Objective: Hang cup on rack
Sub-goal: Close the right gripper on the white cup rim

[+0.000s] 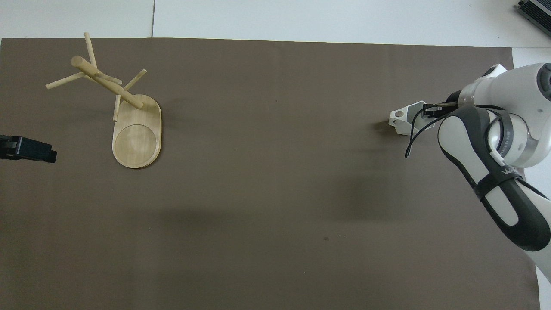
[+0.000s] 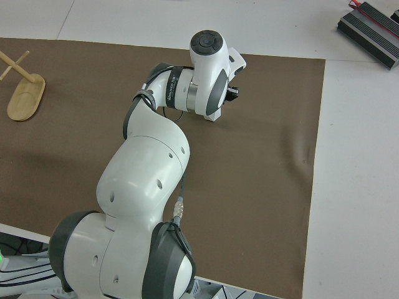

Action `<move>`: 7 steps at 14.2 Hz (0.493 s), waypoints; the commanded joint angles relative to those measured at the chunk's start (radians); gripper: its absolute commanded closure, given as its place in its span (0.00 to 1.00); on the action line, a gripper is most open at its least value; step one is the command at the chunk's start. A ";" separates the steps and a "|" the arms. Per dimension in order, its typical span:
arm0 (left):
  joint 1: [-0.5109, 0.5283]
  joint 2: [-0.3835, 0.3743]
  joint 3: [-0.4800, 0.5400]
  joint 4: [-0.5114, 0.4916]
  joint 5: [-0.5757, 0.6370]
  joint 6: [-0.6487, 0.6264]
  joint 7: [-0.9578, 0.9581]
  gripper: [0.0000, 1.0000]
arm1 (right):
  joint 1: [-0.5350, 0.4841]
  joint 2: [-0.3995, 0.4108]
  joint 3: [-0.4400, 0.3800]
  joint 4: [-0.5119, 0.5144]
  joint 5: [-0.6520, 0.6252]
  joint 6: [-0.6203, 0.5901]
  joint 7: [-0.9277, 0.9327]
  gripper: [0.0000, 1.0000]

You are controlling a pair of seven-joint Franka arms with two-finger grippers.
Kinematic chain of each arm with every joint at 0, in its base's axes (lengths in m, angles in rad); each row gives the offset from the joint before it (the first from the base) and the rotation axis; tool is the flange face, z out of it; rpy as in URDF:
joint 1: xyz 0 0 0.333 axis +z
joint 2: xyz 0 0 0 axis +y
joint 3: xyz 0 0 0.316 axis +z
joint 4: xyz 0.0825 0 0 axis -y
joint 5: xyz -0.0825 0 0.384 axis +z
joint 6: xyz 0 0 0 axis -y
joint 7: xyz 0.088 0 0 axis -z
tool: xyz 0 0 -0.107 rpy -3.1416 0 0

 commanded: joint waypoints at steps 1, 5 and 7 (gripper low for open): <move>0.002 -0.036 -0.002 -0.039 -0.010 0.002 -0.001 0.00 | -0.005 -0.012 0.008 -0.011 0.000 0.015 -0.015 0.85; 0.002 -0.039 -0.004 -0.047 -0.010 0.003 -0.034 0.00 | -0.005 -0.012 0.013 -0.008 0.000 0.015 -0.015 0.93; 0.000 -0.040 -0.004 -0.047 -0.010 0.003 -0.033 0.00 | -0.005 -0.012 0.013 -0.008 0.000 0.014 -0.015 0.94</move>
